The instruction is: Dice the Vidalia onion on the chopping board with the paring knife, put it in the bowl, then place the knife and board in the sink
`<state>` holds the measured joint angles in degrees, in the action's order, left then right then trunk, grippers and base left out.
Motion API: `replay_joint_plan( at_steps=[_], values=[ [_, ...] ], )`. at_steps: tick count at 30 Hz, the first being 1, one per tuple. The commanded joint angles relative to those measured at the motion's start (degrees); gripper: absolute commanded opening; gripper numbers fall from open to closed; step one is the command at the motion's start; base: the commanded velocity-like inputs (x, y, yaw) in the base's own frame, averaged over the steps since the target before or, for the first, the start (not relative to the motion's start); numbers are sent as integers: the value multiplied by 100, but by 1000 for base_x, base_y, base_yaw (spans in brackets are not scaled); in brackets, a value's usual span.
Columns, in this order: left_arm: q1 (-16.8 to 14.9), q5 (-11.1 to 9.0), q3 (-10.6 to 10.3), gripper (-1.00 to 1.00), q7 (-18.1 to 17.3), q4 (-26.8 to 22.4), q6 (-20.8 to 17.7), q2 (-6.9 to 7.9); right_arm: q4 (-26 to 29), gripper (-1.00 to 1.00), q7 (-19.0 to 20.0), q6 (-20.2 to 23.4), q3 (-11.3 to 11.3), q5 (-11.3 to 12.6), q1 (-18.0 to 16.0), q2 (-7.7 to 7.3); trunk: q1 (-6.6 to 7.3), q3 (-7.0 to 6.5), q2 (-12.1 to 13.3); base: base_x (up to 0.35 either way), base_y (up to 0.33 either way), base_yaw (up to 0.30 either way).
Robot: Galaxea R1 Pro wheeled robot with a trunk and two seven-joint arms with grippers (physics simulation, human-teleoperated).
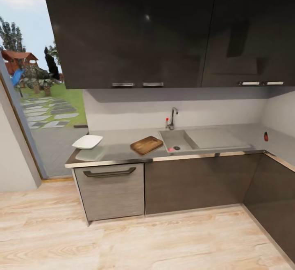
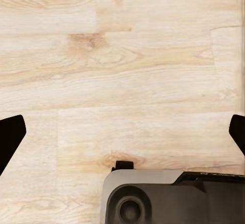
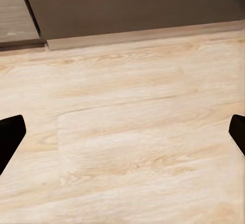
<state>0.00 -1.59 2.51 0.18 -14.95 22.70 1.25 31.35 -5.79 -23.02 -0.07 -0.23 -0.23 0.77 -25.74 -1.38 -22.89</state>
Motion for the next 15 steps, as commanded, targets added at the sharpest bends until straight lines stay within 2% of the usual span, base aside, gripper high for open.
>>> replay_joint_plan(
  at_steps=[1, 5, 15],
  values=[
    [0, -16, 5, 100, 0, 1, 15, 1, -6, 100, -19, -17, -2, -3, -1, 2, -4, 1, -3, 234, -233, 0],
    [0, -15, 11, 100, 0, 1, 15, -2, -6, 100, -19, -17, -2, -3, -3, 2, -4, 1, -3, 154, -241, 0],
    [0, -10, 12, 100, 0, 8, 15, 2, -6, 100, -19, -16, -2, -3, -3, 2, -4, 1, -3, 44, -269, 0]
  ],
)
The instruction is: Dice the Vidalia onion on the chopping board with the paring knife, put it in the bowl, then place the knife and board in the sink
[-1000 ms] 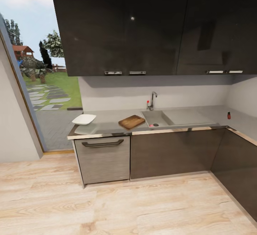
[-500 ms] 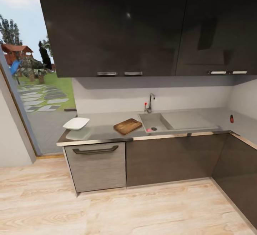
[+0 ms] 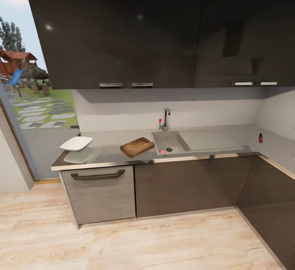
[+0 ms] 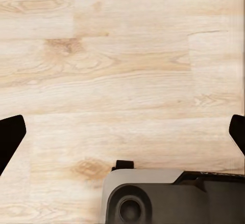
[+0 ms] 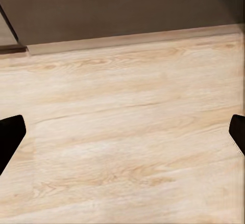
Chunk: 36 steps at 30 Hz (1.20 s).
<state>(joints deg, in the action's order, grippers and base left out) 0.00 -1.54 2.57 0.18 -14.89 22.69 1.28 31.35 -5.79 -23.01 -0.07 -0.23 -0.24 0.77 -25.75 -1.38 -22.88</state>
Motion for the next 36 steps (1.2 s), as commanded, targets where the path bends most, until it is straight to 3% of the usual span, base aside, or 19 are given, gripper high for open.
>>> replay_joint_plan(
  at_steps=[1, 36],
  values=[
    [0, -14, 7, 100, 0, 2, 16, 1, -6, 100, -18, -18, -1, -3, -2, 2, -3, 2, -4, 89, -301, 0],
    [0, -16, 7, 100, 8, -7, 15, 20, -15, 100, -18, -20, -25, -7, 0, 11, -3, 2, -4, 97, -315, 0]
  ],
)
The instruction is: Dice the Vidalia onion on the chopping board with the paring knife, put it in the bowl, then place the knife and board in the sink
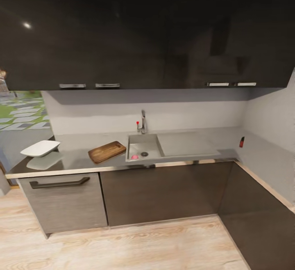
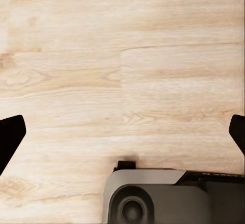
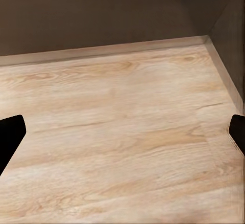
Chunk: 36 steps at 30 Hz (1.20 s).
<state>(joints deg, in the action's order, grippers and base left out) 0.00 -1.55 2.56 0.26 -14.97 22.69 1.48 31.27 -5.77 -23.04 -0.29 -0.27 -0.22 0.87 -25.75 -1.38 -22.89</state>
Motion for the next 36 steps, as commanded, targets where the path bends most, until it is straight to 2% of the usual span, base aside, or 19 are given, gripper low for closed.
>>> replay_joint_plan(
  at_steps=[1, 23, 36],
  values=[
    [0, -16, 8, 100, 0, -1, 16, 0, -6, 100, -20, -17, -5, -5, -3, 1, -3, 1, -3, 126, -322, 0],
    [0, -21, 8, 100, 0, 2, 16, 71, -56, 100, -12, -17, -15, -8, -2, 10, -3, 1, -3, 217, -253, 0],
    [0, -21, 8, 100, 0, 3, 18, 77, -81, 100, -12, -17, -13, -8, -1, 10, -3, 1, -3, 34, -39, 0]
  ],
)
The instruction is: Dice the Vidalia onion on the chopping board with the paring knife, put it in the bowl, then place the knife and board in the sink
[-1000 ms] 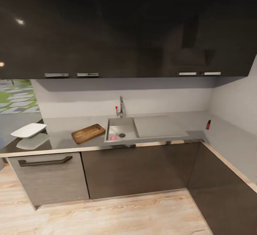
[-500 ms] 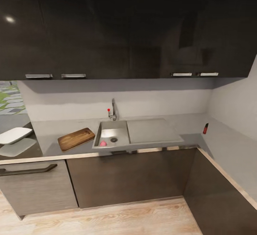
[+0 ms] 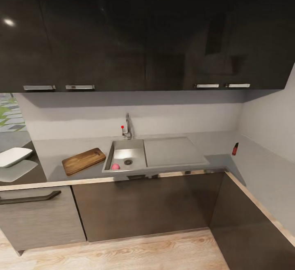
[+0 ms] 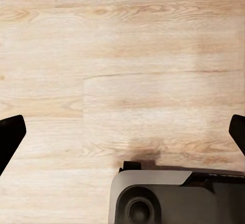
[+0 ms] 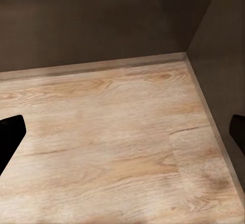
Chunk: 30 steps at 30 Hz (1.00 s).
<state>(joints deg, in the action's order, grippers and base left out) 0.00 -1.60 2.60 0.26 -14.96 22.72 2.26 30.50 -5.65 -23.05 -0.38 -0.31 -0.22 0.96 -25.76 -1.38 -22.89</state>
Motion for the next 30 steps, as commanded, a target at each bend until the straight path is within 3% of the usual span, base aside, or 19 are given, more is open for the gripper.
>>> replay_joint_plan(
  at_steps=[1, 14, 22, 30],
  values=[
    [0, -16, 4, 100, 0, 2, 17, 0, -3, 100, -24, -16, -2, -4, -2, 2, -2, 1, -3, 0, 0, 0],
    [0, -16, 4, 100, 0, -12, 15, 1, 0, 100, -49, -16, 11, -3, -4, 115, -2, 1, -3, 0, -93, 35],
    [0, -16, 4, 100, 0, -17, 21, 2, -4, 100, -43, -8, 11, -4, -3, 120, -2, 1, -3, 0, -91, 204],
    [-6, -16, 20, 100, 24, -95, -21, 9, -9, 100, -34, -7, 13, -4, -2, 107, -2, 1, -3, 0, -5, 35]
  ],
)
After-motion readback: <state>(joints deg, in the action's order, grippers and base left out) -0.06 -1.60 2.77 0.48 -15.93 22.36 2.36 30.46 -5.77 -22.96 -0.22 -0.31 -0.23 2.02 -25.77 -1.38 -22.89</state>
